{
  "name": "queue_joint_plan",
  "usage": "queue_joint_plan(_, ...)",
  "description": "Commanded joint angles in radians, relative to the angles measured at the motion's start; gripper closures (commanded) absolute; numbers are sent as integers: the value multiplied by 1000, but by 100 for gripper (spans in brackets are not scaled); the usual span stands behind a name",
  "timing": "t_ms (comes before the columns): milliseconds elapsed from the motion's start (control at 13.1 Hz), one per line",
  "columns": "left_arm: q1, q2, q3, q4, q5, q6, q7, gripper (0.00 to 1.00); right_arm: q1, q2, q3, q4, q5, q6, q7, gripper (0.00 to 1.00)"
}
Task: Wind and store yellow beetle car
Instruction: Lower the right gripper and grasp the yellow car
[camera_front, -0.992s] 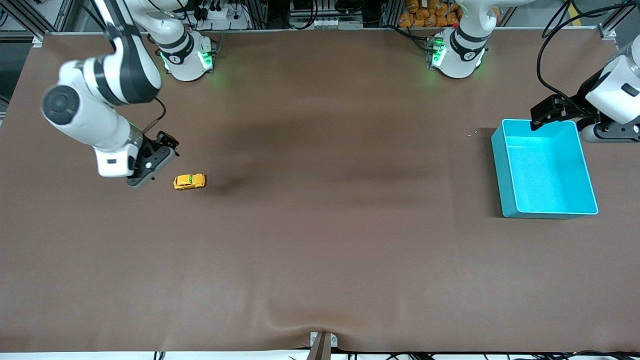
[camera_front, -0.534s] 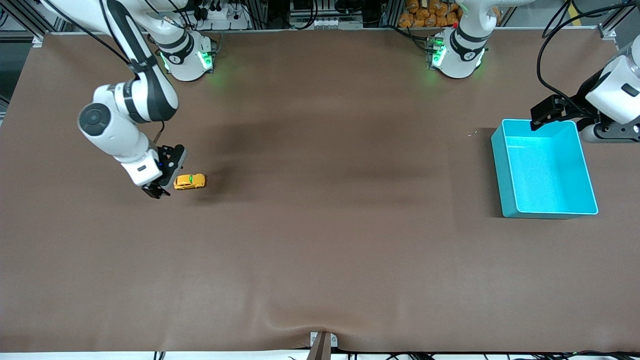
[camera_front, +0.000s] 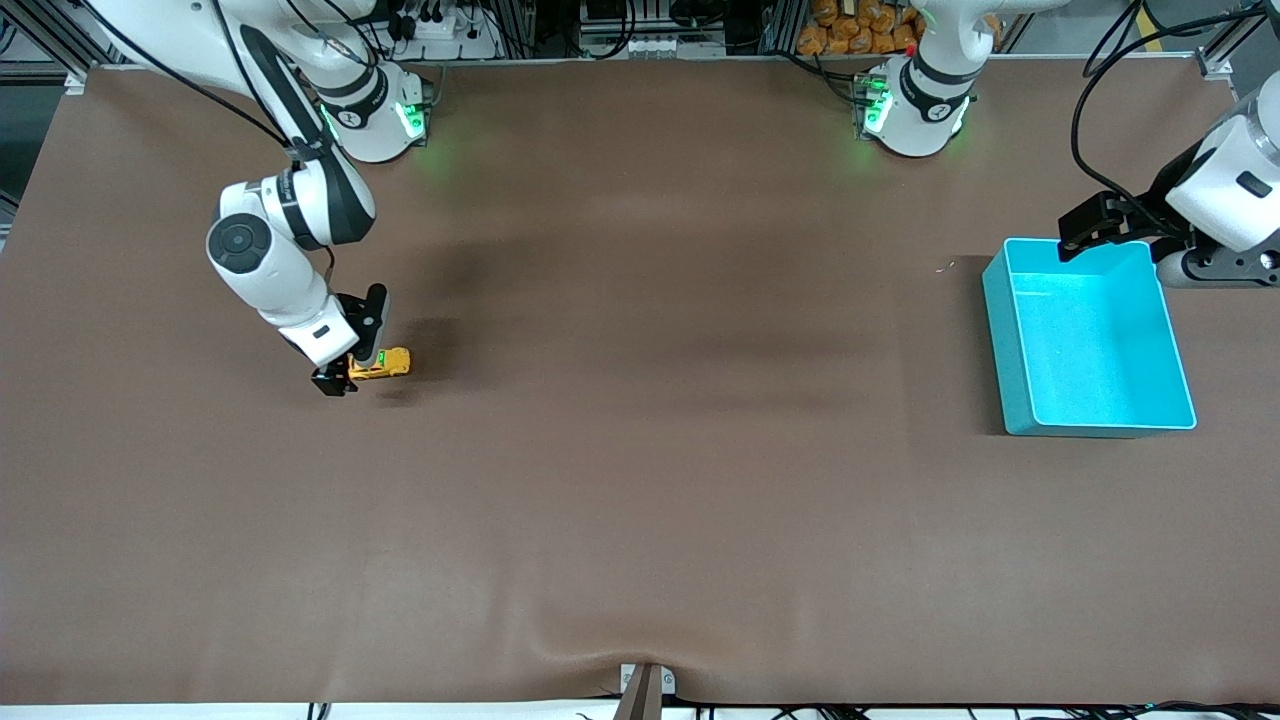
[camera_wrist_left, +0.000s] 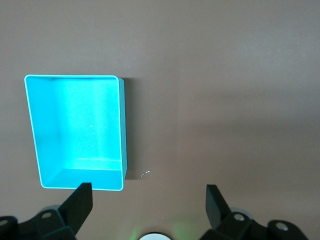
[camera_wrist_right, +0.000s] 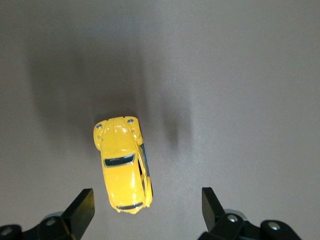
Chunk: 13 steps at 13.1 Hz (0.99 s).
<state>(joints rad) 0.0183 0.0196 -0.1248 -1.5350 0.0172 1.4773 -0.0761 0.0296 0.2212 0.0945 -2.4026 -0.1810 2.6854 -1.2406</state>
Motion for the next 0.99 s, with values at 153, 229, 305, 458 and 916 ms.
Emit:
queue_joint_plan(153, 3, -13, -1, -8, 21, -5, 7, 0, -11, 44, 5, -15, -43, 40, -8, 7)
queue_joint_plan(229, 3, -13, -1, -8, 21, -5, 6, 0, -10, 49, 5, -18, -43, 42, -7, 9)
queue_joint_plan(305, 3, -13, -1, -8, 21, -5, 6, 0, -10, 52, 5, -18, -43, 42, -8, 12)
queue_joint_plan(458, 3, -13, -1, -8, 21, -5, 6, 0, -8, 58, 5, -18, -43, 45, -7, 21)
queue_joint_plan(916, 5, -13, -1, -8, 20, -5, 2, 0, 9, 82, 5, -21, -46, 44, -7, 51)
